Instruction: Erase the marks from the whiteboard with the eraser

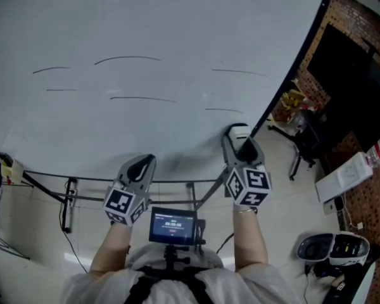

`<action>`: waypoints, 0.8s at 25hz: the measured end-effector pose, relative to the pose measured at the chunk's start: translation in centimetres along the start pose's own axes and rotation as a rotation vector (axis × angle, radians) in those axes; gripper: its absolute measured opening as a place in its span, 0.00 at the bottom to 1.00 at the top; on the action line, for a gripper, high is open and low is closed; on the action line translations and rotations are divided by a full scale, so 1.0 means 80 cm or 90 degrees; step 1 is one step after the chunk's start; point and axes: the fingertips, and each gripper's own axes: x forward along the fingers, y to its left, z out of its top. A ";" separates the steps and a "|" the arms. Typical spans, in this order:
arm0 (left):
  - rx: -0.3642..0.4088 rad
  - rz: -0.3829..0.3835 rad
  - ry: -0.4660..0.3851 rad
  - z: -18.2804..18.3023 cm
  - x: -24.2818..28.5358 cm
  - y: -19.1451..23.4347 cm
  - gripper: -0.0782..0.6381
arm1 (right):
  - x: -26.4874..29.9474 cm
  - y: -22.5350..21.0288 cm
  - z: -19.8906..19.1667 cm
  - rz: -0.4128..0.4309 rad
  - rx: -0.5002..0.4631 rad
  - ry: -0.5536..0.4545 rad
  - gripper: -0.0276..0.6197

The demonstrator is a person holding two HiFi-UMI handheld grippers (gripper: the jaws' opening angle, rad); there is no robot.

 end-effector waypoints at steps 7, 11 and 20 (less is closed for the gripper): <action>0.002 0.002 0.000 0.000 0.001 0.000 0.12 | -0.009 -0.013 0.001 -0.029 0.018 -0.003 0.46; 0.000 0.007 0.000 -0.001 -0.001 0.006 0.12 | -0.007 0.044 0.020 0.039 0.010 -0.023 0.46; -0.001 0.022 -0.001 0.000 -0.010 0.020 0.12 | 0.019 0.190 0.022 0.189 -0.073 -0.023 0.46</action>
